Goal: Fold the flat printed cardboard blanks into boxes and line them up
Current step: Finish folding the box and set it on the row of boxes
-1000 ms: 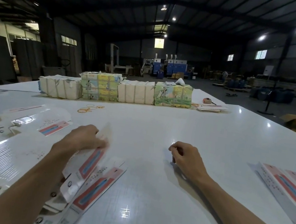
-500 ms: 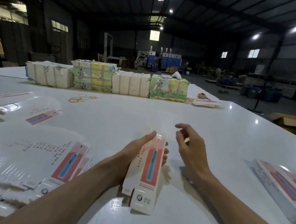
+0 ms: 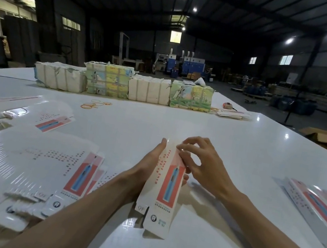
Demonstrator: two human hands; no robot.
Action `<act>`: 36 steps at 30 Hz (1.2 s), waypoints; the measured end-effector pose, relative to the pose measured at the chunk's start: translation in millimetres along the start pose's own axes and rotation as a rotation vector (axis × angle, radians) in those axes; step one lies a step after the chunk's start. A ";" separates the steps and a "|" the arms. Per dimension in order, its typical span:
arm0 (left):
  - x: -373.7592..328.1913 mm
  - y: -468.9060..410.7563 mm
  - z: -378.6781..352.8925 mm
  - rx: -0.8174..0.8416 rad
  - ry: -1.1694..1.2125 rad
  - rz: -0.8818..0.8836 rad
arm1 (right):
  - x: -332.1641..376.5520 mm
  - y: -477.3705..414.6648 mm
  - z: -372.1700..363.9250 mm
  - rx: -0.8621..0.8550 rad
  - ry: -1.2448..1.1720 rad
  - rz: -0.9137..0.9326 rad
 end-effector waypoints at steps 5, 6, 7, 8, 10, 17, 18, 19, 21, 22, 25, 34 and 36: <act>-2.9 -2.8 4.5 -0.072 -0.056 -0.040 | 5.7 -0.7 -1.9 0.020 -0.054 -0.070; -2.4 -2.5 4.6 -0.066 -0.055 -0.032 | 6.3 -1.0 -3.0 0.024 -0.085 -0.084; -1.9 -1.6 4.3 -0.059 -0.057 -0.029 | 7.2 -1.8 -3.4 0.020 -0.118 -0.098; -2.3 -0.6 4.0 -0.055 -0.063 -0.036 | 7.6 -2.9 -2.9 0.009 -0.148 -0.114; -6.1 1.3 1.9 -0.042 -0.064 -0.068 | 7.4 -5.9 -0.5 -0.033 -0.209 -0.152; -12.7 -1.6 -13.9 0.160 -0.080 -0.067 | -1.8 -7.1 14.3 -0.179 -0.437 -0.342; -12.2 -1.7 -15.8 0.187 -0.079 -0.049 | -3.6 -6.7 15.5 -0.180 -0.469 -0.369; -11.9 -2.1 -18.7 0.224 -0.077 -0.030 | -5.6 -6.6 15.8 -0.183 -0.512 -0.397; -12.4 -2.3 -25.6 0.302 -0.077 0.000 | -9.6 -5.5 14.6 -0.206 -0.658 -0.450; -13.2 -2.3 -27.5 0.312 -0.080 0.004 | -10.6 -4.7 13.6 -0.219 -0.737 -0.470; -14.1 -5.0 -27.7 0.293 -0.083 0.002 | -11.4 -2.9 6.8 -0.235 -0.933 -0.491; -4.4 -9.3 -31.4 0.340 0.268 0.097 | -1.3 4.5 -11.8 -0.316 -1.082 -0.502; -8.9 -10.5 -20.0 0.278 0.330 0.039 | 1.4 7.6 -17.3 -0.290 -1.037 -0.529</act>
Point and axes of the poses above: each hand's wrist, its own y-axis away from the middle knuckle, its own z-axis out of the back of the hand, x = y × z, the point moved 6 cm from there along -y, towards the middle knuckle, and after that the axes turned 13 degrees about z, right-handed, at the moved point
